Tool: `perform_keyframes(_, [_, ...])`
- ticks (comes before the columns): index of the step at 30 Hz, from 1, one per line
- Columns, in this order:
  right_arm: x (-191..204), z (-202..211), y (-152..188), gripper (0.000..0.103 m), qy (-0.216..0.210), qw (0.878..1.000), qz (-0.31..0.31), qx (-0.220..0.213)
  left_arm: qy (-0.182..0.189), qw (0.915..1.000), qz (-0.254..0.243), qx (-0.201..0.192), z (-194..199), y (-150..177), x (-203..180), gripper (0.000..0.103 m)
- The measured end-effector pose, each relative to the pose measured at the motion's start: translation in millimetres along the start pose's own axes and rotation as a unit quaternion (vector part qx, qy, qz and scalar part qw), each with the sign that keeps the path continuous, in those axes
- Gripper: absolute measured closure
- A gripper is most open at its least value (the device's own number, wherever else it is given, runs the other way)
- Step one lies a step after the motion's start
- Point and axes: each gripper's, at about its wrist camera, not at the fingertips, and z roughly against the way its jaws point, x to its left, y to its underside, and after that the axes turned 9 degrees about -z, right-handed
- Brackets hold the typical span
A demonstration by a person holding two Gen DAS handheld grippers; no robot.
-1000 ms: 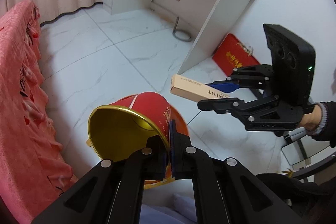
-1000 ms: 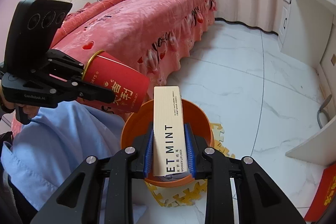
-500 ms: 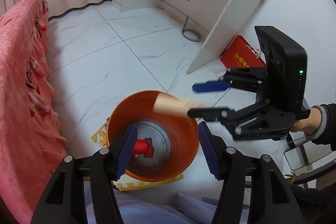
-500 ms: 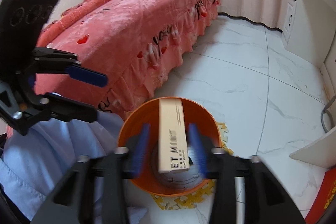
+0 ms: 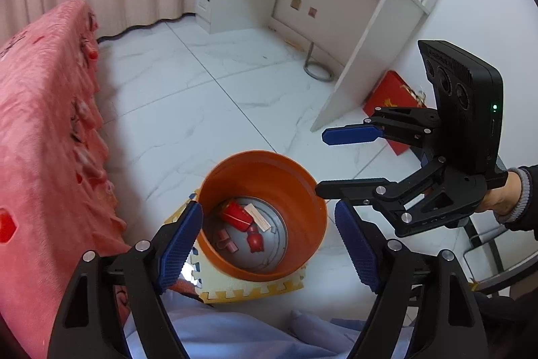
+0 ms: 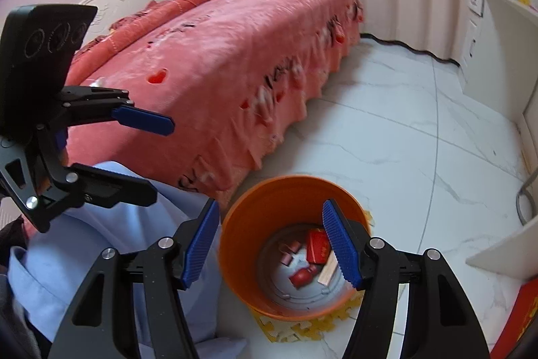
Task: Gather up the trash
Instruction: 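Move both open tools back over the bed toward the white items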
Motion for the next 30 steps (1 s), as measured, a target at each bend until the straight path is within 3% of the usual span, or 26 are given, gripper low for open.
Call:
perform_keyframes(8, [64, 12, -25, 0.038, -0.041, 0.998, 0.053, -0.012, -0.061, 0.9971, 0.025, -0.037, 64, 26, 8, 0.016])
perform_keyframes(14, [134, 5, -45, 0.037, -0.083, 0.991, 0.107, -0.015, -0.123, 0.9875, 0.075, -0.064, 125, 66, 25, 0.014])
perform_keyframes(18, [186, -5, -56, 0.037, -0.114, 0.983, 0.146, -0.012, -0.163, 0.9766, 0.117, -0.077, 165, 99, 36, 0.014])
perform_keyframes(21, [227, -15, -64, 0.035, -0.136, 0.975, 0.175, -0.01, -0.198, 0.9666, 0.14, -0.084, 192, 121, 41, 0.007])
perform_keyframes(30, [341, -43, -73, 0.035, -0.196, 0.949, 0.245, 0.007, -0.265, 0.936, 0.208, -0.102, 266, 189, 53, 0.007])
